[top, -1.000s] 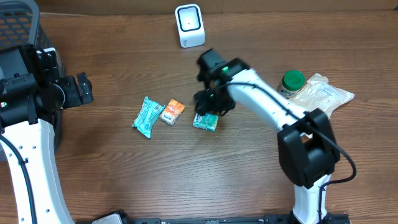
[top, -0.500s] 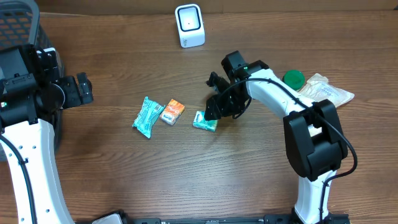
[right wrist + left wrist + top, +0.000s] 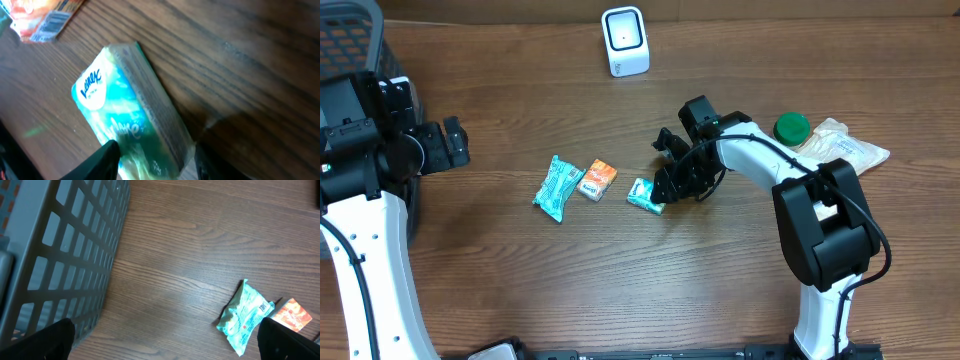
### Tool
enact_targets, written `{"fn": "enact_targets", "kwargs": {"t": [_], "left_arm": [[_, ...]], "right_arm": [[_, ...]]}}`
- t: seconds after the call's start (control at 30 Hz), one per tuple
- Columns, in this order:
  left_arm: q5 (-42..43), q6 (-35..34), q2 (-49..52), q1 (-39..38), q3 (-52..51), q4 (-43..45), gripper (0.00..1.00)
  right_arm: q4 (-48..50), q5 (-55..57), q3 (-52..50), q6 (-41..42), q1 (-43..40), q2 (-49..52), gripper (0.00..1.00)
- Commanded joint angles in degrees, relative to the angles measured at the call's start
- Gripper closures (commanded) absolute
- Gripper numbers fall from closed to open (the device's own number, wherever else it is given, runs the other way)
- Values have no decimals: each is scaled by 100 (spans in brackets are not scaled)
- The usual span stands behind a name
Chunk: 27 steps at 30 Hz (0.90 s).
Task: Scan the item barcode
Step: 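Grasp the Kleenex pack with the right gripper and lift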
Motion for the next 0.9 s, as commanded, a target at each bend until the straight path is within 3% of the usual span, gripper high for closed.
{"fn": "enact_targets", "kwargs": {"t": [0.0, 0.3, 0.37, 0.63, 0.87], "left_arm": [[50, 66, 20, -33, 33, 17, 0], [50, 66, 20, -33, 33, 17, 0], [50, 66, 20, -33, 33, 17, 0], [50, 66, 20, -33, 33, 17, 1], [50, 66, 20, -33, 33, 17, 0]], "right_arm": [[98, 173, -197, 20, -7, 33, 56], [-9, -461, -83, 221, -7, 26, 92], [-299, -717, 125, 350, -7, 15, 95], [-2131, -2365, 1698, 450, -210, 4, 96], [-2813, -4402, 2363, 450, -704, 4, 96]]}}
